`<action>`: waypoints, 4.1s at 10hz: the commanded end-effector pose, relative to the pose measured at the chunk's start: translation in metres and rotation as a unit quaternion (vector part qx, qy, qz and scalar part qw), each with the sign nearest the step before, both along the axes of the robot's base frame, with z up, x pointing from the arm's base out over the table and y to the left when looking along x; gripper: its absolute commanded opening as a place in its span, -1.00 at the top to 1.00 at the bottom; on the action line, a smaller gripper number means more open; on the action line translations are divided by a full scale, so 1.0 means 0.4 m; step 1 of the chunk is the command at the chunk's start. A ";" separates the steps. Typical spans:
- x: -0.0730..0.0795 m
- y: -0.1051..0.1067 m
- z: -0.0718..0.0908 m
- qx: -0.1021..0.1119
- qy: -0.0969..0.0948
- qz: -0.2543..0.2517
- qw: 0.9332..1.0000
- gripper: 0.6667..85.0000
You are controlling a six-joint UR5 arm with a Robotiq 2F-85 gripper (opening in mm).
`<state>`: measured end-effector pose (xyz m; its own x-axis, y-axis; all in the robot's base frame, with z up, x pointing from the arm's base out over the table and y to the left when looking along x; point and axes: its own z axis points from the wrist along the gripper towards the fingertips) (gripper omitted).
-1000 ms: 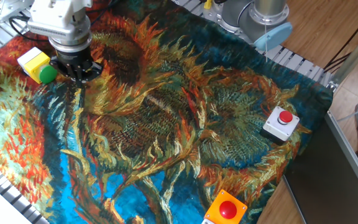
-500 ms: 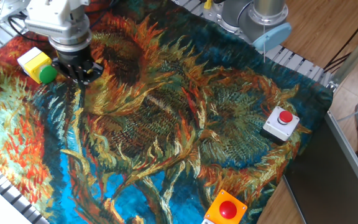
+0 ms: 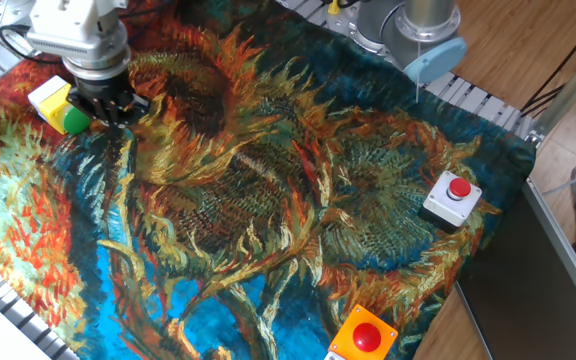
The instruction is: Press the button horizontally
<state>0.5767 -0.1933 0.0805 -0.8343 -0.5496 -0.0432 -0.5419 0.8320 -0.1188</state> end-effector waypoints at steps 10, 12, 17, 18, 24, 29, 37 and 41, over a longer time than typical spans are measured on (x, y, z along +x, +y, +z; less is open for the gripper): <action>0.037 -0.138 -0.083 -0.023 -0.001 0.017 1.000 0.98; 0.042 -0.158 -0.102 -0.027 -0.001 0.022 0.999 0.98; 0.036 -0.145 -0.109 -0.013 0.001 0.006 1.000 0.98; 0.021 -0.168 -0.125 -0.024 0.007 0.009 1.000 0.98; -0.004 -0.197 -0.137 -0.073 0.008 0.018 0.997 0.98; 0.023 -0.240 -0.116 -0.108 -0.005 0.060 0.992 0.98; 0.035 -0.282 -0.108 -0.131 -0.008 0.072 0.989 0.98; 0.045 -0.319 -0.100 -0.146 -0.011 0.082 0.986 0.98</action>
<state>0.5922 -0.3132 0.0376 -0.7338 -0.6692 0.1173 -0.6630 0.6676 -0.3387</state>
